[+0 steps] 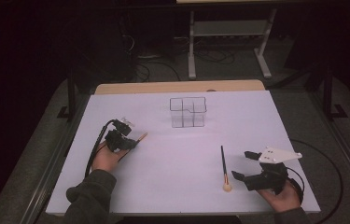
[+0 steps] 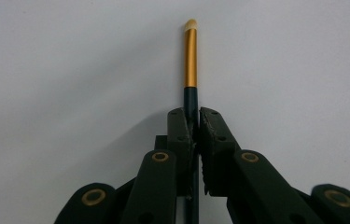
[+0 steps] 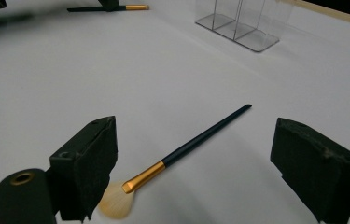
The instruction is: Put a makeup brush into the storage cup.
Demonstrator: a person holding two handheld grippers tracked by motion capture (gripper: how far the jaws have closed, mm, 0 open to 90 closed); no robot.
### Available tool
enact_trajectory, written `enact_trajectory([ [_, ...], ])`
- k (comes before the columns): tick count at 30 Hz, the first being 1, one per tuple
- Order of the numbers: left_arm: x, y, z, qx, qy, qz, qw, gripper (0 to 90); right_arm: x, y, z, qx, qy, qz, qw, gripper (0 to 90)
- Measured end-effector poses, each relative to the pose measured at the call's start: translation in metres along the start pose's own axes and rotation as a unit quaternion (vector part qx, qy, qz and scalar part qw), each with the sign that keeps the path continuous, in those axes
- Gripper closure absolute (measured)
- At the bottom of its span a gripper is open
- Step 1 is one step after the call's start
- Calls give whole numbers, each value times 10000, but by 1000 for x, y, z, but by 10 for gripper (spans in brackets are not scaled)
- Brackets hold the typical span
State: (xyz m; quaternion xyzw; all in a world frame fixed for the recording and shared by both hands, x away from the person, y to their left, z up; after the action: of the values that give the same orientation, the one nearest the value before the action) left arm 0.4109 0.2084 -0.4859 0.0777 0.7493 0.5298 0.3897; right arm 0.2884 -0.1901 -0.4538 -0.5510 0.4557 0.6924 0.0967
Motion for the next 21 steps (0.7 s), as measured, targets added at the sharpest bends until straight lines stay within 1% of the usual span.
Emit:
enact_trajectory([
  [2,0,2,1,4,-15,-4,10000,833,0,0,0,-9,-1,-2,10000,139],
  [3,0,2,0,29,29,-13,10000,833,-1,0,1,-14,12,0,10000,139],
  [5,-1,5,1,43,23,-85,10000,833,-1,-1,4,-46,29,20,10000,141],
  [7,-1,5,1,61,38,-91,9999,833,-1,-2,4,-55,53,33,10000,141],
  [12,-1,10,-1,84,-39,-123,9999,833,-1,-3,5,-81,31,69,9999,141],
  [13,-1,11,-2,89,-23,-159,9998,833,-1,-4,5,-89,26,63,9999,141],
  [15,-2,14,-2,129,-56,-187,9997,833,-1,-4,5,-97,-3,81,9999,141],
  [18,-2,19,-5,199,-8,-274,9994,833,-1,-5,6,-106,-15,119,9999,141],
  [19,-2,21,-4,209,-53,-291,9993,833,-1,-5,6,-113,-25,121,9999,141],
  [21,-3,23,-6,254,-23,-362,9990,833,-2,-6,7,-129,-37,118,9998,141],
])
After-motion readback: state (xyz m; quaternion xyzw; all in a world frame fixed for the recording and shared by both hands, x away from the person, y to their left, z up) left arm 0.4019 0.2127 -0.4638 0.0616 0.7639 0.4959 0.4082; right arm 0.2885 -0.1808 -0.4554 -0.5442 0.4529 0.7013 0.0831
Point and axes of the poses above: each handheld gripper's, and its own axes: y roughly backward along the jaws, x roughly out of its underside, z roughly to its left, the point moved 7 cm from there along -y, roughly forward along the jaws, and after that the axes turned 8 degrees about x, right-handed, at the moved point
